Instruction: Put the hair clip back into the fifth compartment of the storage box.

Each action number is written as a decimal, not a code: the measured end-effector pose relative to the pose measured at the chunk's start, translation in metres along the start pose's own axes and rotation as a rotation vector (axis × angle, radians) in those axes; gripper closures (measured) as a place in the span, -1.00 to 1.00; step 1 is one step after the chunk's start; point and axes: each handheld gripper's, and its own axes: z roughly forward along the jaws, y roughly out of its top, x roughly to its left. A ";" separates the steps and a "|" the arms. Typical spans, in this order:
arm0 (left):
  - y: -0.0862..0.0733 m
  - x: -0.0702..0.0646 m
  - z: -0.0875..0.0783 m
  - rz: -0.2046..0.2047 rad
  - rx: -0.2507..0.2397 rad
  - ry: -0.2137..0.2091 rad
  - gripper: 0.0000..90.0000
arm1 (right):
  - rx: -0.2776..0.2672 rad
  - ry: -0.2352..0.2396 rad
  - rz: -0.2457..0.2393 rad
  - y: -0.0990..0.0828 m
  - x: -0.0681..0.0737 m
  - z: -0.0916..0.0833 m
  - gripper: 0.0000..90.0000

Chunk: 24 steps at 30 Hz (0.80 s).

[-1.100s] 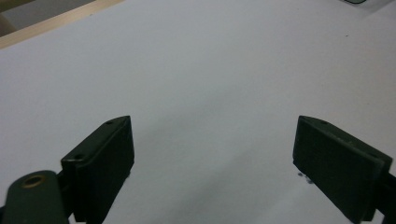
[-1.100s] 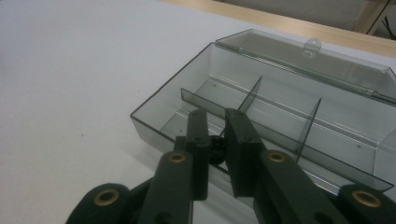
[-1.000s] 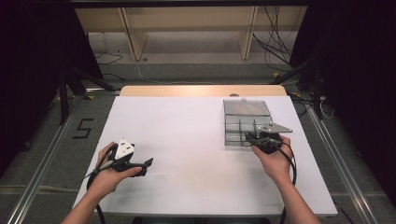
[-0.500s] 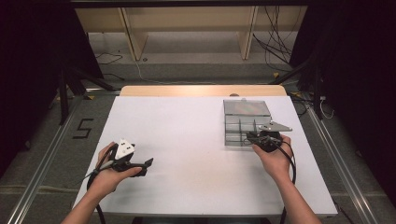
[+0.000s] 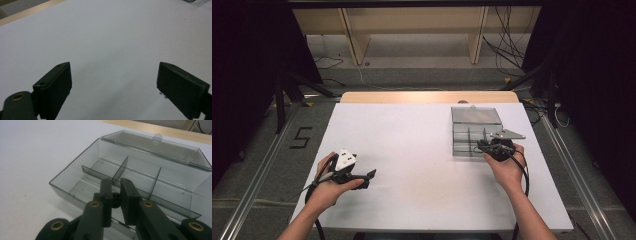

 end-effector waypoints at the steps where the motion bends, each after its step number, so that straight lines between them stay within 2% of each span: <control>1: 0.000 0.000 0.000 0.000 0.000 0.000 -0.73 | 0.002 -0.002 0.000 0.000 -0.001 0.000 0.80; 24: 0.000 0.000 0.000 -0.005 -0.002 0.000 -0.73 | 0.038 -0.024 0.010 0.000 -0.007 0.014 0.80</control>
